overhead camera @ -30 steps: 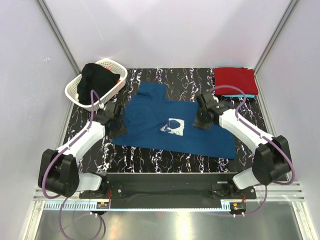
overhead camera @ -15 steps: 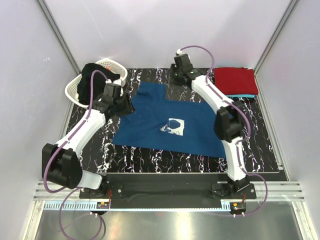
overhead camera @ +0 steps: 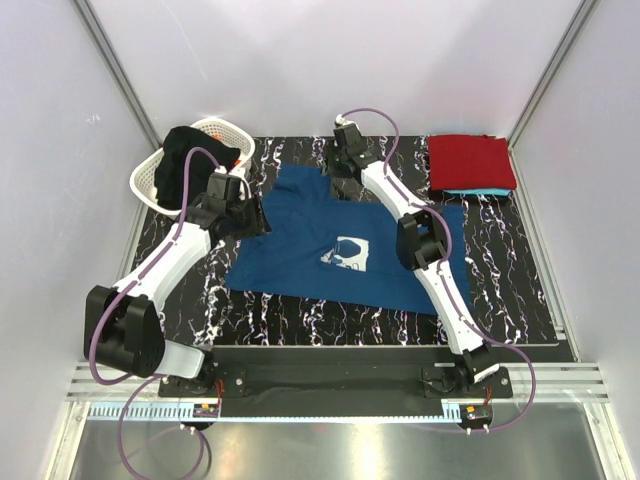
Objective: Fold and stack the t-shirts
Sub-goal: Fold the tshirt
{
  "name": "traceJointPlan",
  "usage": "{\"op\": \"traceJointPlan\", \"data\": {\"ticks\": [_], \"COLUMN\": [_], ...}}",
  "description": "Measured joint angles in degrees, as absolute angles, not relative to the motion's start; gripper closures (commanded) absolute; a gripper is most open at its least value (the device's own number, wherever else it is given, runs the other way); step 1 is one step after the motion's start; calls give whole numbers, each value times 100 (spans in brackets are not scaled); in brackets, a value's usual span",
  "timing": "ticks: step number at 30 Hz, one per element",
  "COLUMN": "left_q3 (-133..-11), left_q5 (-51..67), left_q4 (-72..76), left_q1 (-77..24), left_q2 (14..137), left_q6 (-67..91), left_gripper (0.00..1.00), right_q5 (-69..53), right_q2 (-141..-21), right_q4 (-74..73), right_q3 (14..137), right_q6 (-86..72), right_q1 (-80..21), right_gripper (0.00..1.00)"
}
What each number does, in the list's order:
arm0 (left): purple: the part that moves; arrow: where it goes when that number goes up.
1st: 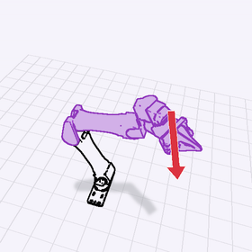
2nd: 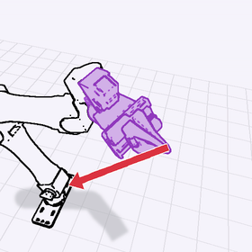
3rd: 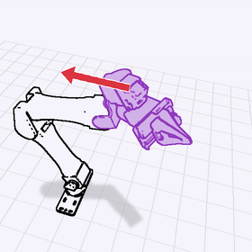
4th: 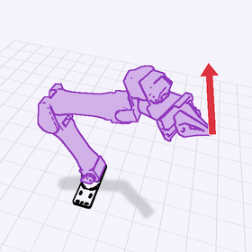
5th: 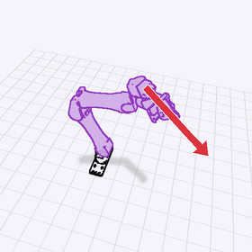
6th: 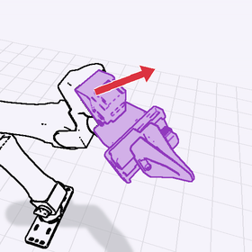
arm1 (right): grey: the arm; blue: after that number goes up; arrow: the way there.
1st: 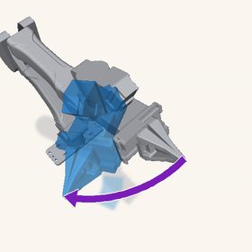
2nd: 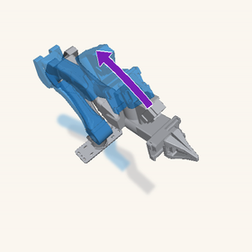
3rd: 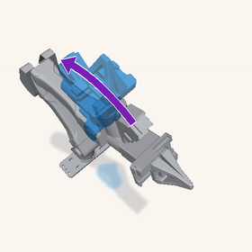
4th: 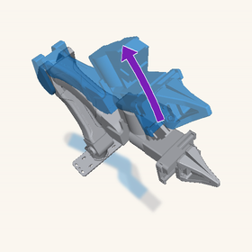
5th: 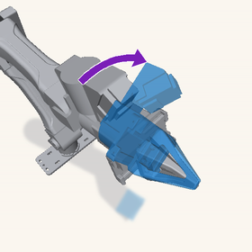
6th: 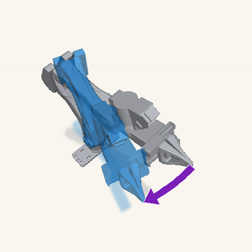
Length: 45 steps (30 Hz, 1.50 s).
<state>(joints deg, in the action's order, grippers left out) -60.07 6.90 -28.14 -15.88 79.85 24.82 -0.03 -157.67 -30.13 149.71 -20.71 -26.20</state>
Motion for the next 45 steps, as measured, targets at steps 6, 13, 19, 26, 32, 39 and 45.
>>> {"op": "traceJointPlan", "data": {"ticks": [6,13,19,26,32,39,45], "left_q3": [-6007,-6007,-6010,-6014,-6014,-6014,-6012], "left_q5": [825,1022,1122,1179,1247,1288,1337], "left_q4": [-2722,-2687,-2681,-2674,-2582,-2508,-2438], "left_q1": [-1581,-1527,-1500,-1474,-1433,-1391,-1380], "left_q2": [7988,8003,8003,8003,8001,8003,8020], "left_q6": [2440,2443,2443,2443,2443,2445,2467], "left_gripper": [55,55,55,54,53,53,53], "right_q5": [-36,-274,-395,-423,-558,-681,-825], "right_q2": [-16079,-16250,-16317,-16407,-16411,-16247,-15948], "right_q4": [-2674,-2375,-2178,-2003,-1804,-1284,-917], "right_q3": [15028,15152,15155,15275,15275,14768,14226], "right_q6": [-2335,-2635,-2845,-2982,-2965,-3229,-3913], "right_q1": [-2539,-2458,-2434,-2423,-2392,-2335,-2324], "right_gripper": [50,62,64,100,100,100,100]}}
